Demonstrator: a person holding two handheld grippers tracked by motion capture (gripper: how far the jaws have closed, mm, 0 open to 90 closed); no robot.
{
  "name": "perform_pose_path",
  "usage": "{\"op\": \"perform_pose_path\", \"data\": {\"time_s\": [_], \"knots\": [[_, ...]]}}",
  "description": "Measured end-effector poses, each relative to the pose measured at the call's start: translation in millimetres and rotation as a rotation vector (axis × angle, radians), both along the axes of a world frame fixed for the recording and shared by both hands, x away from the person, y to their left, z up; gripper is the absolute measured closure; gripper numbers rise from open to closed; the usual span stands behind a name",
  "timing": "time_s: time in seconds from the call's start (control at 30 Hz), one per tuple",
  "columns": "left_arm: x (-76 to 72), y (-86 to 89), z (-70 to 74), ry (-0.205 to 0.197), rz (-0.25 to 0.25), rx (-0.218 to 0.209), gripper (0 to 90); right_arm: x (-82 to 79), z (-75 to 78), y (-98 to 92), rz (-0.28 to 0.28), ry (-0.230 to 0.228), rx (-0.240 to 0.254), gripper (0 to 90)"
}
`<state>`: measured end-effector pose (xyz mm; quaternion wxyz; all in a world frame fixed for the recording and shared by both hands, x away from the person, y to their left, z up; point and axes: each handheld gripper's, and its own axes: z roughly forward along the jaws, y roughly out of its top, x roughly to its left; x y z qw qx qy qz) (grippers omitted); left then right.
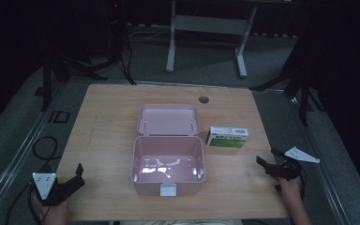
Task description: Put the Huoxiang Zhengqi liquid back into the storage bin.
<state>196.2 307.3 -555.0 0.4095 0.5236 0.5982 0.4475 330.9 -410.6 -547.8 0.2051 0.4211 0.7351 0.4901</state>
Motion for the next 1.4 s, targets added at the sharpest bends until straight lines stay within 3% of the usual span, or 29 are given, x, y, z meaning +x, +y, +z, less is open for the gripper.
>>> {"op": "perform_pose_path", "data": {"time_s": [0.07, 0.2, 0.23, 0.27, 0.37, 0.47, 0.57, 0.77, 1.1, 1.3, 1.37, 1.4], "knots": [[-0.3, 0.3, -0.1, 0.000, 0.002, -0.001, 0.3, 2.3, -0.1, 2.5, 0.029, 0.015, -0.042, 10.6], [0.0, 0.0, -0.1, 0.002, -0.002, -0.003, 0.3, 5.2, -0.2, 4.9, 0.092, 0.038, -0.066, 10.6], [0.0, 0.1, -0.3, 0.004, -0.002, -0.003, 0.3, 7.6, -0.2, 7.5, 0.179, 0.084, -0.085, 10.6], [0.0, 0.1, -0.3, 0.004, -0.002, -0.003, 0.3, 7.6, -0.2, 7.5, 0.179, 0.084, -0.085, 10.6], [0.0, 0.1, -0.2, 0.003, -0.002, -0.004, 0.2, 9.6, 1.9, 16.9, 0.314, 0.148, -0.149, 10.6], [0.0, 0.2, -0.3, 0.003, -0.003, -0.004, 0.3, 11.0, 4.2, 23.9, 0.378, 0.181, -0.194, 10.6], [0.0, 0.3, -0.3, 0.003, -0.002, -0.005, 0.3, 12.8, 5.7, 29.0, 0.422, 0.216, -0.245, 10.6], [0.2, 0.2, -0.5, 0.006, -0.004, -0.005, 0.3, 13.1, 11.6, 33.8, 0.465, 0.241, -0.371, 10.6], [0.5, 0.1, -0.6, 0.010, -0.011, -0.004, 0.3, 18.2, 25.9, 39.0, 0.519, 0.314, -0.478, 10.6], [0.4, 0.3, -0.6, 0.008, -0.012, -0.005, 0.3, 16.4, 30.7, 56.6, 0.594, 0.383, -0.585, 10.5], [0.3, 0.4, -0.7, 0.008, -0.013, -0.006, 0.2, 15.6, 30.9, 59.8, 0.615, 0.397, -0.596, 10.5], [0.3, 0.4, -0.7, 0.008, -0.013, -0.006, 0.2, 13.2, 30.3, 66.4, 0.651, 0.389, -0.638, 10.5]]}}
